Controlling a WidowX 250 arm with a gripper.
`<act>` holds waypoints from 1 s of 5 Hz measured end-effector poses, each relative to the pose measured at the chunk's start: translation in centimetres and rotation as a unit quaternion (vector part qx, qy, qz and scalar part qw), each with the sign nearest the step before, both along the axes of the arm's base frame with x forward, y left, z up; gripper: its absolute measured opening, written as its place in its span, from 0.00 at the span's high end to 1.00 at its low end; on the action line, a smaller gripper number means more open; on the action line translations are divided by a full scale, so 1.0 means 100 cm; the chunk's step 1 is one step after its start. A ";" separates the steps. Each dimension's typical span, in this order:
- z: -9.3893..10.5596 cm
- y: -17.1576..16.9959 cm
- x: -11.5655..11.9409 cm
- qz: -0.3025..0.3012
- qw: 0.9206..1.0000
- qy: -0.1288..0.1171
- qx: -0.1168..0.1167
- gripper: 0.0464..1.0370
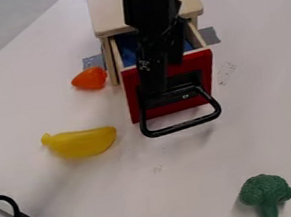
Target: Close the box
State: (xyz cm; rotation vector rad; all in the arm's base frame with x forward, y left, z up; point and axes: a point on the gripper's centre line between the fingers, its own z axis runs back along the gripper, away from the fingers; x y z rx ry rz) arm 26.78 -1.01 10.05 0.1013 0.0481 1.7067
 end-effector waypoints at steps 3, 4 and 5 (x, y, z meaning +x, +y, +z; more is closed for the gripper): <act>-0.005 -0.015 -0.031 -0.018 1.000 0.019 -0.012 0.04; -0.010 -0.011 -0.026 -0.027 1.000 0.013 0.003 0.04; -0.025 0.000 -0.007 -0.017 0.999 0.011 0.027 0.04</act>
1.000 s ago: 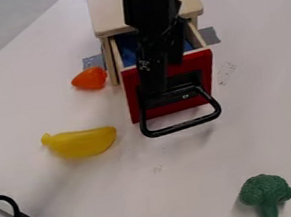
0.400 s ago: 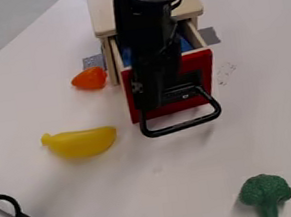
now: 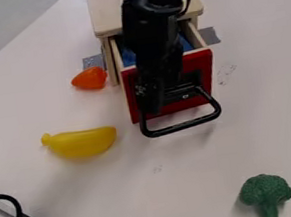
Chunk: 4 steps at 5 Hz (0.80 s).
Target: Close the box
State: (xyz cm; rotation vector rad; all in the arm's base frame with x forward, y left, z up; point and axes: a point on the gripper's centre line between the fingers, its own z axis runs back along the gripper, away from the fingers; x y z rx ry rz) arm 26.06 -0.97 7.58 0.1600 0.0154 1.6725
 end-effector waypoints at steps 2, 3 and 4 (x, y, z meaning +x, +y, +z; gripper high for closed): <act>-0.001 0.017 0.029 -0.017 0.997 -0.058 0.047 0.04; 0.002 0.022 0.036 -0.014 0.997 -0.059 0.045 0.04; 0.008 0.028 0.044 -0.004 0.997 -0.066 0.040 0.04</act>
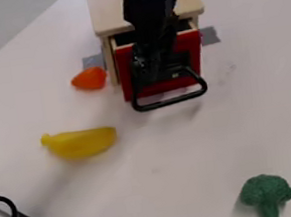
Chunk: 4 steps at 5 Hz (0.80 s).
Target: Close the box
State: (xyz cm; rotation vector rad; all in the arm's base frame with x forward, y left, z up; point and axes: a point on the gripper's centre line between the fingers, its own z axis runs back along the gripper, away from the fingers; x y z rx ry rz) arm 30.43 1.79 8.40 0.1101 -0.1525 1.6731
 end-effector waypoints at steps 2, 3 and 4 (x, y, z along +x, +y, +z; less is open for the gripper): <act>0.008 0.019 0.017 0.026 1.000 -0.010 -0.001 0.04; 0.008 0.019 0.019 0.025 1.000 -0.008 -0.004 0.04; 0.008 0.018 0.018 0.022 1.000 -0.008 -0.009 0.04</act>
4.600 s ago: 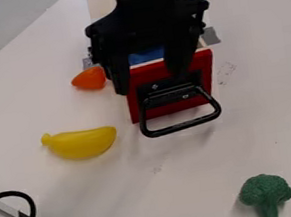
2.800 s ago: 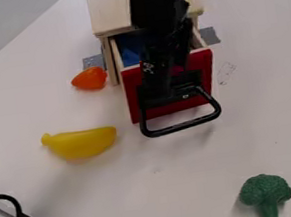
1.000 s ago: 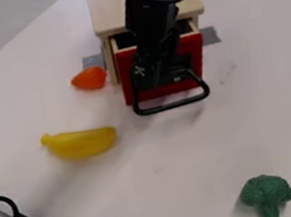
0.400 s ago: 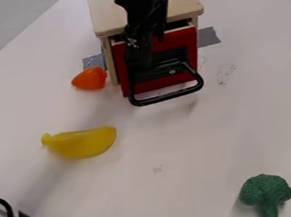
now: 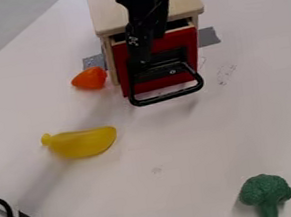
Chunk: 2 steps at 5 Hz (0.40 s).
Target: Close the box
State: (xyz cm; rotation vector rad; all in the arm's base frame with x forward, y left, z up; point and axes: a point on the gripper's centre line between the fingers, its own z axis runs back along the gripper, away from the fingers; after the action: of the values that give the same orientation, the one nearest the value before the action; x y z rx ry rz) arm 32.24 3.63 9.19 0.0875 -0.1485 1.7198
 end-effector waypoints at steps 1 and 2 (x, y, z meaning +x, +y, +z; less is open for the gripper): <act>0.008 -0.002 -0.012 -0.004 1.000 -0.007 -0.009 0.04; 0.022 -0.011 -0.033 -0.026 0.999 -0.023 -0.020 0.04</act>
State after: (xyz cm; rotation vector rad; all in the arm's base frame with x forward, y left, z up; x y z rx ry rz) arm 28.95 2.48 11.42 0.0138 -0.1484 1.6725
